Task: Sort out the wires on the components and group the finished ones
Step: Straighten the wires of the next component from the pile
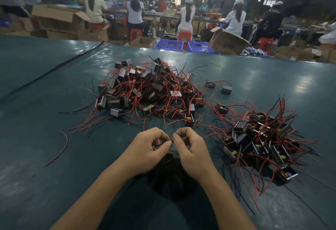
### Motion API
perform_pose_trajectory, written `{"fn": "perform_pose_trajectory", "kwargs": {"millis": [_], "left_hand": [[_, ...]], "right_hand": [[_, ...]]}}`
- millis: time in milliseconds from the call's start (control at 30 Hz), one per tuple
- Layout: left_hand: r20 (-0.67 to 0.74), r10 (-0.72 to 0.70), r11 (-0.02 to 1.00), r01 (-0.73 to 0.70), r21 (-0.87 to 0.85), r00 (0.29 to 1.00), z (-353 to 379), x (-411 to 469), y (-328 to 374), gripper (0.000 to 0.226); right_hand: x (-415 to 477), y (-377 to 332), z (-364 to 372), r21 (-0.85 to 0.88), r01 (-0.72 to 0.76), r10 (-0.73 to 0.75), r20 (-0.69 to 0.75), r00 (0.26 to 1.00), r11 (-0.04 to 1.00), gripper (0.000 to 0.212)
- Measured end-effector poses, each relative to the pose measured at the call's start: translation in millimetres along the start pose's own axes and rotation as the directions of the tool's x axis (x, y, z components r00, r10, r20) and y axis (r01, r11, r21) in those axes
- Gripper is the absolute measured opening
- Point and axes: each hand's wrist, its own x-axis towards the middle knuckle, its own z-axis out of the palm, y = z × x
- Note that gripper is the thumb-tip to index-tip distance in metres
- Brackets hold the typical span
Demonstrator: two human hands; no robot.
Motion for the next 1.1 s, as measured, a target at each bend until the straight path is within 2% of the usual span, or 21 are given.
{"fn": "perform_pose_trajectory", "kwargs": {"millis": [133,233,367,600,900,967,1033,1100], "left_hand": [[0.01,0.012,1.0,-0.012,0.021,1.0,-3.6,0.3,-1.4,0.013],[0.006,-0.013,0.999,0.013,-0.037,1.0,-5.9,1.4,-3.8,0.012],[0.034,-0.038,0.993,0.041,-0.107,0.999,-8.7,2.9,-7.5,0.011],[0.034,-0.051,0.992,0.055,-0.115,0.998,-9.4,4.0,-10.7,0.013],[-0.101,0.094,0.995,-0.096,-0.01,0.99,-5.3,-0.4,-7.0,0.02],[-0.123,0.112,0.994,-0.111,0.019,0.986,-3.6,-0.6,-6.9,0.02],[-0.163,0.112,0.992,-0.12,-0.043,0.98,-1.5,0.2,-7.5,0.019],[-0.177,0.072,0.978,-0.104,-0.18,0.982,-1.3,2.4,-7.0,0.013]], "right_hand": [[2.7,1.6,-5.6,-0.024,-0.012,0.012,0.005,1.0,1.0,0.011],[2.4,1.4,-7.7,-0.035,0.009,-0.009,0.005,1.0,0.999,0.005],[0.7,1.3,-5.6,-0.06,0.076,-0.075,0.024,0.997,0.995,0.017],[0.8,2.6,-5.1,-0.049,0.046,-0.044,0.051,0.998,0.998,0.009],[0.1,1.4,-2.3,-0.067,0.015,-0.016,-0.004,1.0,0.998,0.018],[1.6,0.4,-1.2,-0.021,-0.018,0.017,-0.022,1.0,1.0,0.019],[2.8,-2.9,-1.1,0.077,-0.039,0.041,-0.029,0.999,0.996,0.017],[3.0,-6.3,-2.1,0.126,-0.01,0.015,-0.042,0.999,0.992,0.014]]}}
